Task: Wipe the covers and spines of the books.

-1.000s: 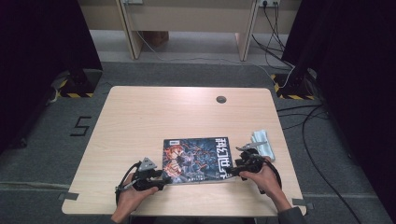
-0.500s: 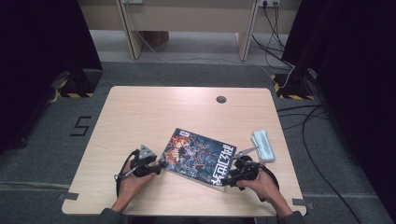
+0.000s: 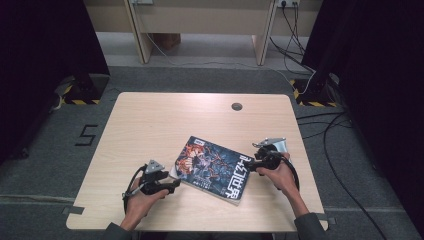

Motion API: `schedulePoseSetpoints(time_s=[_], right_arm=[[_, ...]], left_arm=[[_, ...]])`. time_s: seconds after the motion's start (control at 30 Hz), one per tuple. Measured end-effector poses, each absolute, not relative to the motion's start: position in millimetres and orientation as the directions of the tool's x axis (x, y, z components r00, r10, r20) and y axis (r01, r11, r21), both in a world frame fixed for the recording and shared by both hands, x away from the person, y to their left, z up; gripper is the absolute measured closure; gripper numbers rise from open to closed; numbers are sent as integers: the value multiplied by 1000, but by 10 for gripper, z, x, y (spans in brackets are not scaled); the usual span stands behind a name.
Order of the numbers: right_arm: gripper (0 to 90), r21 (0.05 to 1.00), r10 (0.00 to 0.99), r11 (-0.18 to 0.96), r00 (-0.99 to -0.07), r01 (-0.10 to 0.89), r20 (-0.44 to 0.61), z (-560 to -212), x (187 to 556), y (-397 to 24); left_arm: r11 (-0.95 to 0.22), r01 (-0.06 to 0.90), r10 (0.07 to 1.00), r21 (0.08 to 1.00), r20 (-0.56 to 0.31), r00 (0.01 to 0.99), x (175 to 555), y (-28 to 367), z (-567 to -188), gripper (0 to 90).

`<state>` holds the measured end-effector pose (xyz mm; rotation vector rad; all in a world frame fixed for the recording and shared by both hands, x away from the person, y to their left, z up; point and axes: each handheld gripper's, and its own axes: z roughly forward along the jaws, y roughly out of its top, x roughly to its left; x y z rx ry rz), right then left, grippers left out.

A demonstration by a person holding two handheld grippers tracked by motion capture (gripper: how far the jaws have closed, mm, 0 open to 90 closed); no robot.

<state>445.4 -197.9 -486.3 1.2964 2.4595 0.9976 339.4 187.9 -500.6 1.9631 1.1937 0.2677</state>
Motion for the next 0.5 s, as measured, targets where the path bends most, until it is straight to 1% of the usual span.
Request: schedulePoseSetpoints(time_s=[0.07,0.17,0.23,0.3,0.37,0.5], right_arm=[[352,644,789,386,-598,660,141,-4864,4542,-1970],[350,624,784,389,-599,678,162,-4896,4655,-1959],[373,600,774,375,-595,706,217,-4939,4685,-1954],[353,593,755,373,-605,714,253,-4960,4668,-1934],[359,584,755,389,-610,712,240,-4948,4645,-1914],[382,539,740,408,-613,737,277,-4912,4549,-1899]], left_arm=[[-249,649,798,719,-228,557,3322,1806,-4998,376],[-274,657,769,702,-251,588,3256,1706,-5021,374],[-287,674,757,681,-270,595,3244,1646,-5075,374],[-286,667,758,688,-264,597,3256,1614,-5090,371],[-280,670,762,688,-266,591,3272,1606,-5091,361],[-251,678,764,691,-288,577,3297,1623,-5101,360]])
